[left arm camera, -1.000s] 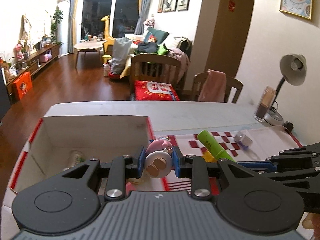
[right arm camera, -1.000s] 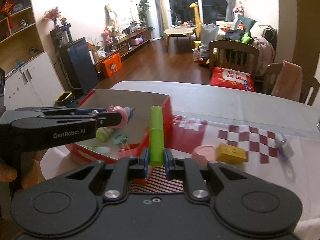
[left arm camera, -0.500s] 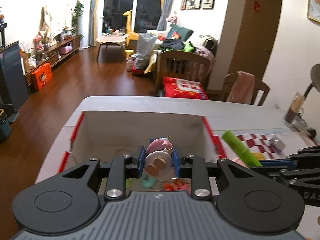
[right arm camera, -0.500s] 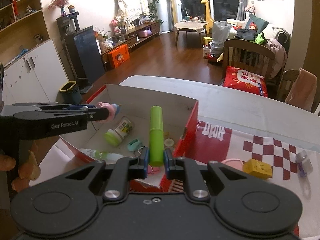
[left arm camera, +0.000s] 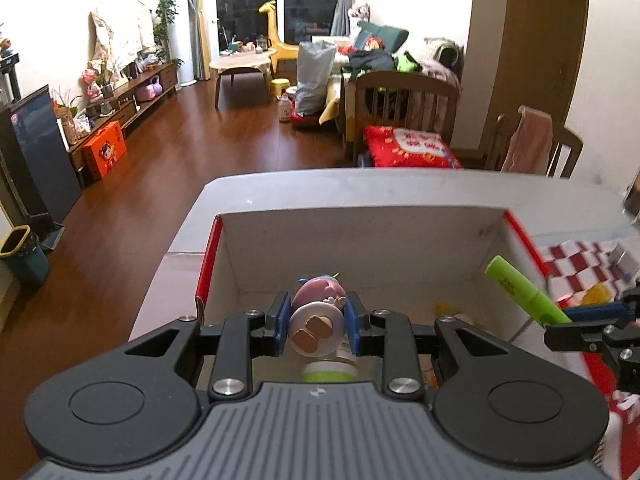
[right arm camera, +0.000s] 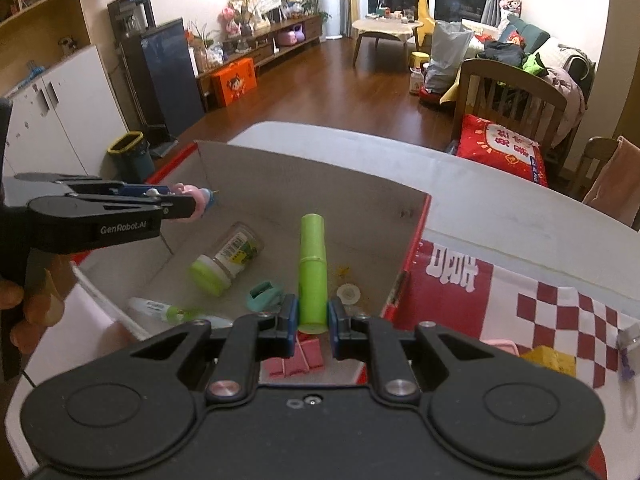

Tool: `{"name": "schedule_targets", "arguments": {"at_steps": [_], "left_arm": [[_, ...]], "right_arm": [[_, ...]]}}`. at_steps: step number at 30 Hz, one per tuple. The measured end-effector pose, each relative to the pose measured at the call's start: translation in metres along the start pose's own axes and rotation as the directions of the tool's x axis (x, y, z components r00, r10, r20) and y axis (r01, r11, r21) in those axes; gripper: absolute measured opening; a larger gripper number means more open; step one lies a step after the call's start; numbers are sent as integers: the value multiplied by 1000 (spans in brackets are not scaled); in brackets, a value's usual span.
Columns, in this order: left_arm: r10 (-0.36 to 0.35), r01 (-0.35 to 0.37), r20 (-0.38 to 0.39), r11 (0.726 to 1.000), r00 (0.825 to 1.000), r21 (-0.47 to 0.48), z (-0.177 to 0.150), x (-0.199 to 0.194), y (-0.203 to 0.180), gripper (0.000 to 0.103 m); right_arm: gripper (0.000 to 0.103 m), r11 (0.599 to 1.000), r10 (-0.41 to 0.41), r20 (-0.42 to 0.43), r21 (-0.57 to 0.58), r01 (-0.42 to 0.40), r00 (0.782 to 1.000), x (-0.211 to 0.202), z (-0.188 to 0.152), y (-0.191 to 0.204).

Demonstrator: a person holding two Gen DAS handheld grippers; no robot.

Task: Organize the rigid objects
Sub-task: 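Carry the pig figure and green highlighter into the cardboard box with both grippers, then open both grippers to release the pig figure and highlighter in the box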

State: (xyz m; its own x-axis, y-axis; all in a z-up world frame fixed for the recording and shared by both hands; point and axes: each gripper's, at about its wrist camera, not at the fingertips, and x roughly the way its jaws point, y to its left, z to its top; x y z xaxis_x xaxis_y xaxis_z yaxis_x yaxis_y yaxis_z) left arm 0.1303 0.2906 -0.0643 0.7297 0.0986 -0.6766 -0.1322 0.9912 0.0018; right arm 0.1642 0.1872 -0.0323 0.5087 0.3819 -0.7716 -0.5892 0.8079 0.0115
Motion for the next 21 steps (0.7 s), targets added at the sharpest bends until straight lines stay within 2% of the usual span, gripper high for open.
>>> {"name": "schedule_targets", "arguments": {"at_steps": [11, 21], "left_arm": [[23, -20, -83, 999, 996, 35, -4, 40, 4, 28], [15, -11, -168, 1000, 986, 29, -8, 53, 7, 28]], "right_arm": [[14, 997, -26, -114, -76, 17, 993, 58, 6, 17], [14, 992, -28, -158, -125, 8, 987, 66, 6, 27]]}}
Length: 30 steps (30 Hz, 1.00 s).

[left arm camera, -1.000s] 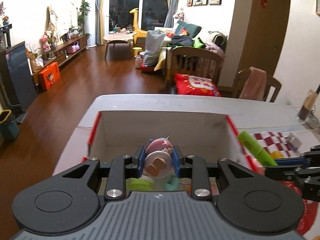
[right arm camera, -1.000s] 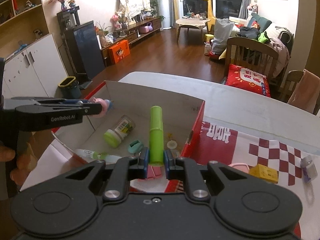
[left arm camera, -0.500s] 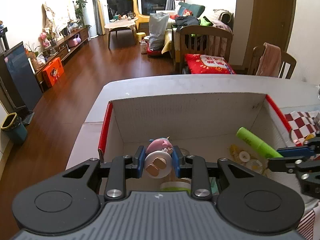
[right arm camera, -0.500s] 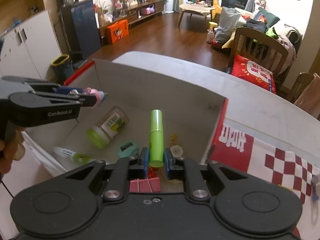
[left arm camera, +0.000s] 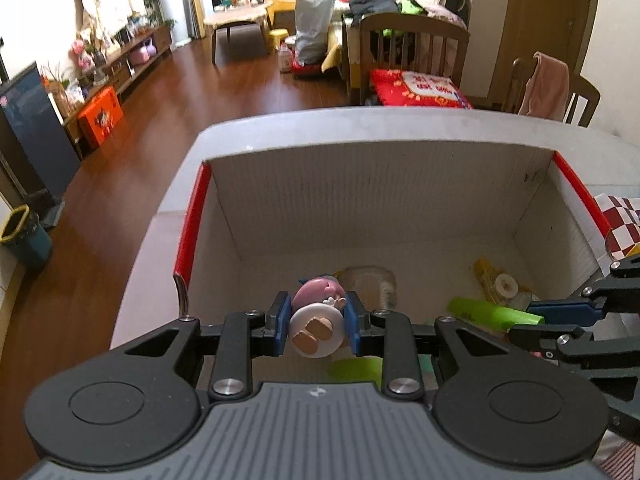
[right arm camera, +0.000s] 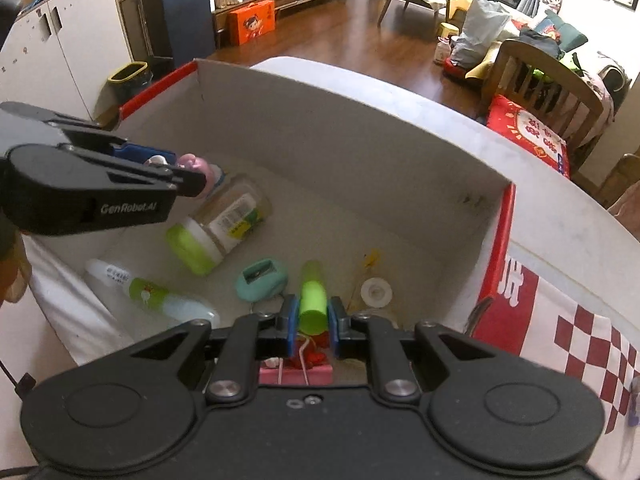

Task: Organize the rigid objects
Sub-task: 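Open both grippers to release the pig figure and highlighter in the box, then withdraw both open grippers from the box back over the table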

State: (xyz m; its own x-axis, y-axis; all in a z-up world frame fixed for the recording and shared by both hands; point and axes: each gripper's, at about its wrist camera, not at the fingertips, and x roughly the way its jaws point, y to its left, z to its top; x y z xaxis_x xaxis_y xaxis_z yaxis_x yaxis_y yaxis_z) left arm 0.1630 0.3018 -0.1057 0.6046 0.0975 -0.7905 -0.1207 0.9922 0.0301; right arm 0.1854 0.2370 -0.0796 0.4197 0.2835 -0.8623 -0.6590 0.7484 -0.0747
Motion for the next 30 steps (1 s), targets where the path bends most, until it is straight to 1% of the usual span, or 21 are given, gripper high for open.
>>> {"name": "schedule_targets", "arguments": {"at_steps": [4, 14, 17, 23, 28, 29, 30], "left_arm": [[0, 0, -46, 1000, 999, 1, -1, 4, 1, 28], [-14, 12, -118, 1000, 993, -13, -6, 3, 1, 28], [-26, 25, -108, 1000, 994, -11, -7, -4, -1, 28], [-27, 27, -83, 1000, 996, 0, -6, -20, -11, 28], [-34, 34, -59, 999, 998, -4, -8, -37, -12, 31], [-39, 38, -52, 999, 998, -6, -9, -40, -13, 34], [-43, 43, -43, 999, 998, -9, -9, -44, -14, 44]], "right_arm": [[16, 1000, 16, -25, 3, -16, 1000, 1, -4, 3], [28, 997, 70, -44, 21, -69, 997, -9, -12, 4], [33, 996, 82, -33, 24, -81, 996, -15, -13, 3], [39, 994, 99, -2, 41, -99, 995, -31, -15, 3], [42, 992, 110, 34, 55, -112, 993, -46, -18, 1], [43, 992, 113, 45, 57, -116, 993, -51, -19, 1], [44, 991, 115, 54, 57, -119, 992, -55, -20, 1]]}}
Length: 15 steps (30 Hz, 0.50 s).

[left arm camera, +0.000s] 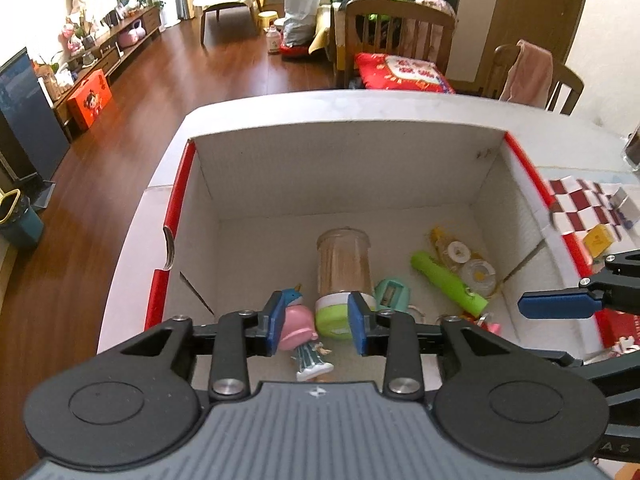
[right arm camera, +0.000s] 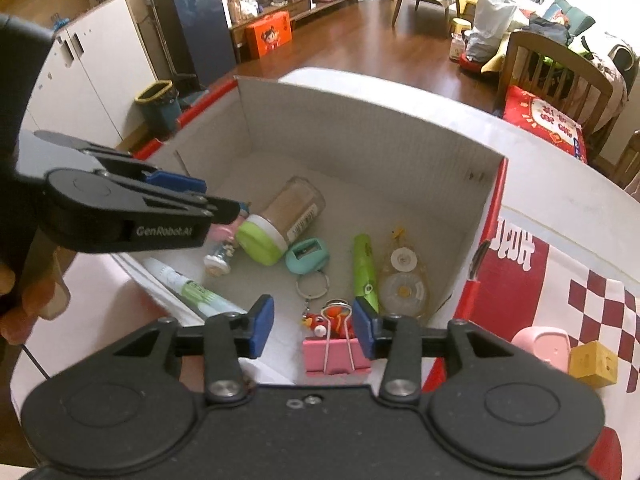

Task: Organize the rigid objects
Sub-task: 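Withdraw both open grippers from the box back over the table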

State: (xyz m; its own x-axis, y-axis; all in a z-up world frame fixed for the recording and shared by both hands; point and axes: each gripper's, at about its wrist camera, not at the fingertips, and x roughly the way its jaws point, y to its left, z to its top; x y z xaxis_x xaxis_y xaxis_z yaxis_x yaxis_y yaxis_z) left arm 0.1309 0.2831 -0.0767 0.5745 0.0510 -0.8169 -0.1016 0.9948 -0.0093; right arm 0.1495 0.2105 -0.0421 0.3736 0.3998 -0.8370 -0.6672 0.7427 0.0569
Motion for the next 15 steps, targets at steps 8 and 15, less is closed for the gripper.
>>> {"name": "schedule_targets", "arguments": {"at_steps": [8, 15], "left_arm": [[-21, 21, 69, 1000, 997, -4, -5, -33, -12, 57], [-37, 38, 120, 999, 992, -5, -5, -60, -25, 57]], "right_arm": [[56, 1000, 20, 82, 16, -22, 996, -36, -7, 1], [66, 999, 26, 144, 36, -32, 989, -67, -19, -7]]}}
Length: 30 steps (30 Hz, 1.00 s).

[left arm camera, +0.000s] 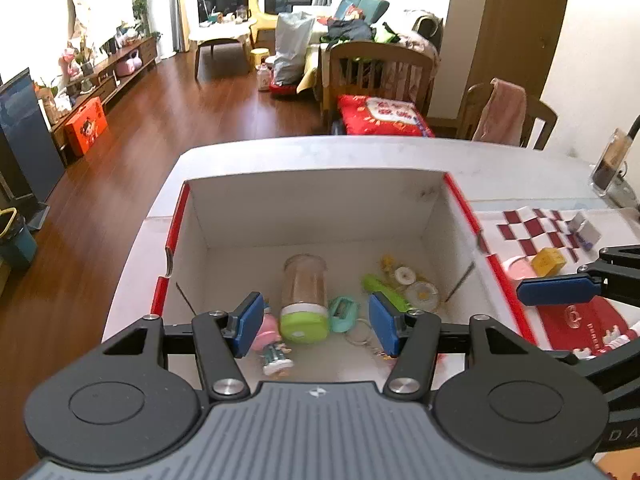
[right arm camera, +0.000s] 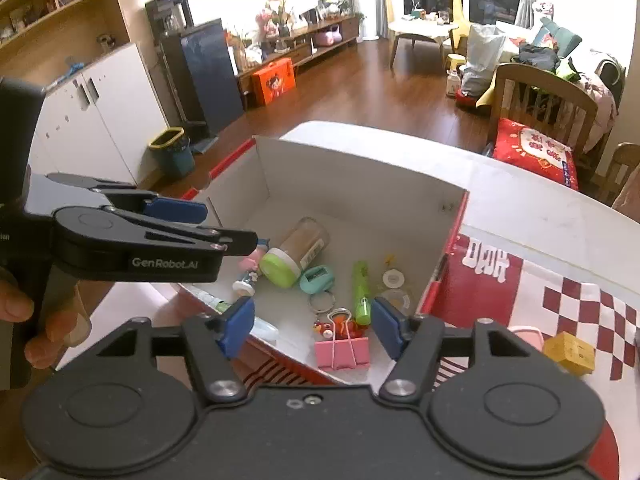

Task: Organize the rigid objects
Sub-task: 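Withdraw both open grippers from the box back over the table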

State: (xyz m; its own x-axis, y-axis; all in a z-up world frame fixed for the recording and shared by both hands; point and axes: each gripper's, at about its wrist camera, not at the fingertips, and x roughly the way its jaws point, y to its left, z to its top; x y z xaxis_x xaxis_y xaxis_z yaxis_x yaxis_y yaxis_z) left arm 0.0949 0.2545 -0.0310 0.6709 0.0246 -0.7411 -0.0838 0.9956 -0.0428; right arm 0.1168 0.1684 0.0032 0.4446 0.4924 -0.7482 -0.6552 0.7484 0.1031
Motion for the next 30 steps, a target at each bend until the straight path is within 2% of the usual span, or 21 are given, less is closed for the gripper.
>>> {"name": "schedule_targets", "arguments": {"at_steps": [6, 9, 13, 15, 19, 23, 30], "left_arm": [[-14, 13, 27, 1000, 1000, 8, 1, -16, -19, 59], [-25, 25, 39, 1000, 999, 9, 1, -22, -30, 69], [-38, 37, 59, 999, 998, 14, 0, -32, -45, 71], [-38, 37, 71, 999, 997, 20, -1, -36, -55, 77], [-59, 57, 88, 998, 994, 21, -2, -40, -75, 78], [-57, 54, 107, 998, 993, 24, -4, -43, -97, 82], [-88, 86, 122, 996, 989, 27, -9, -38, -141, 82]], "right_arm": [[79, 999, 18, 64, 33, -20, 998, -28, -5, -14], [83, 999, 7, 96, 34, -10, 995, -42, -10, -21], [92, 999, 12, 133, 43, -18, 991, -61, -19, -35], [94, 999, 15, 153, 47, -22, 988, -71, -25, -44], [101, 998, 26, 190, 58, -38, 982, -87, -38, -61], [103, 996, 22, 213, 77, -39, 977, -103, -51, -81], [103, 990, -24, 208, 140, -5, 978, -122, -78, -127]]}}
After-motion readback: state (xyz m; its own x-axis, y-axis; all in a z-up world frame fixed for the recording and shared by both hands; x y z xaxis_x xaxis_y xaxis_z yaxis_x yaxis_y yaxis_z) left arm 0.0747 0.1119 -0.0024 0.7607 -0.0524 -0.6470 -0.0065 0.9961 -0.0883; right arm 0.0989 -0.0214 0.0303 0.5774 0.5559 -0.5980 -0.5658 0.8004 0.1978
